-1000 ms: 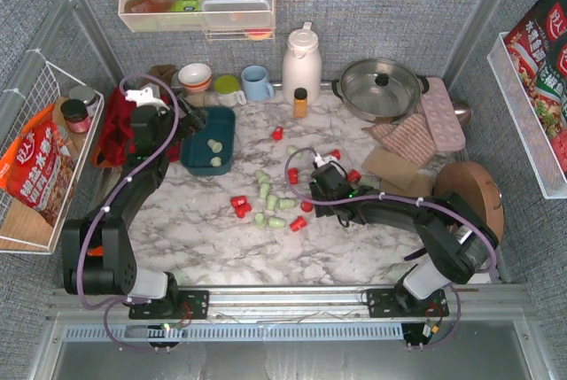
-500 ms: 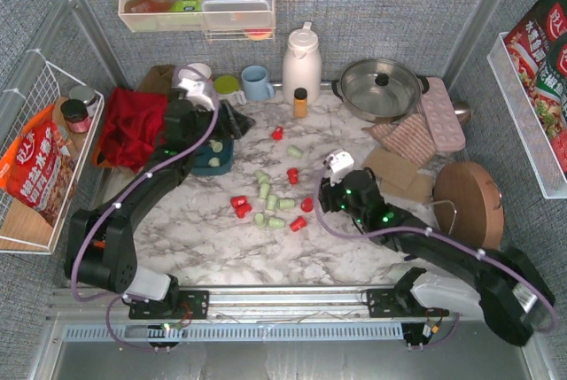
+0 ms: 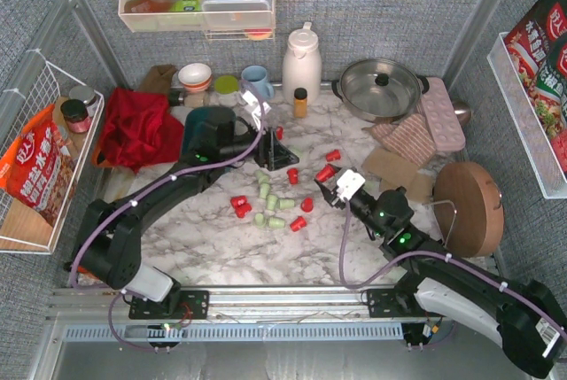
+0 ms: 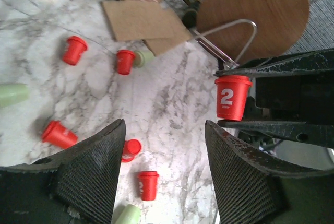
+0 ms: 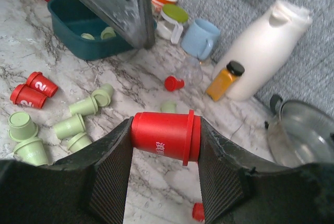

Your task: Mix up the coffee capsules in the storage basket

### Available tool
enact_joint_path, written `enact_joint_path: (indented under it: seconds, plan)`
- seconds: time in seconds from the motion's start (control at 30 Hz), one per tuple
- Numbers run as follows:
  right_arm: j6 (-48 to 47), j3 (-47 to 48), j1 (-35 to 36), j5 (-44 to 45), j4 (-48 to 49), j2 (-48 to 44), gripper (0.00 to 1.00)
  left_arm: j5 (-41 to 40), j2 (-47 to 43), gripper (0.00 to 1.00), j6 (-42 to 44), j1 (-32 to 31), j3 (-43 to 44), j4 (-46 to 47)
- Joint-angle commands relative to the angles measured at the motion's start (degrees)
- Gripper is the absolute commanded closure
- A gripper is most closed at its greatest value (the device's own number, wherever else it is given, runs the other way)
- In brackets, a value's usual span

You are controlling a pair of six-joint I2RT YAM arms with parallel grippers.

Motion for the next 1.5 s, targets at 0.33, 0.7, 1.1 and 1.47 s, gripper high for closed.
enact_joint_path:
  seconds: [0.33, 0.7, 1.1, 1.47]
  plan:
    - [-9.1, 0.0, 0.7, -10.0, 4.5, -0.4, 0.51, 5.3, 2.5, 0.38, -1.3, -6.6, -1.7, 6.5]
    - [-11.9, 1.0, 1.9, -10.8, -1.8, -0.5, 0.52, 0.9, -2.0, 0.38, 1.6, -7.0, -3.3, 7.1]
    - [-13.8, 2.5, 2.7, -7.2, -1.6, -0.2, 0.52, 5.2, -2.2, 0.41, -0.3, -7.9, -4.1, 10.5]
    - [-16.1, 5.3, 5.7, -9.5, -0.3, 3.6, 0.52, 1.5, -1.6, 0.46, 1.5, -8.8, -3.7, 7.8]
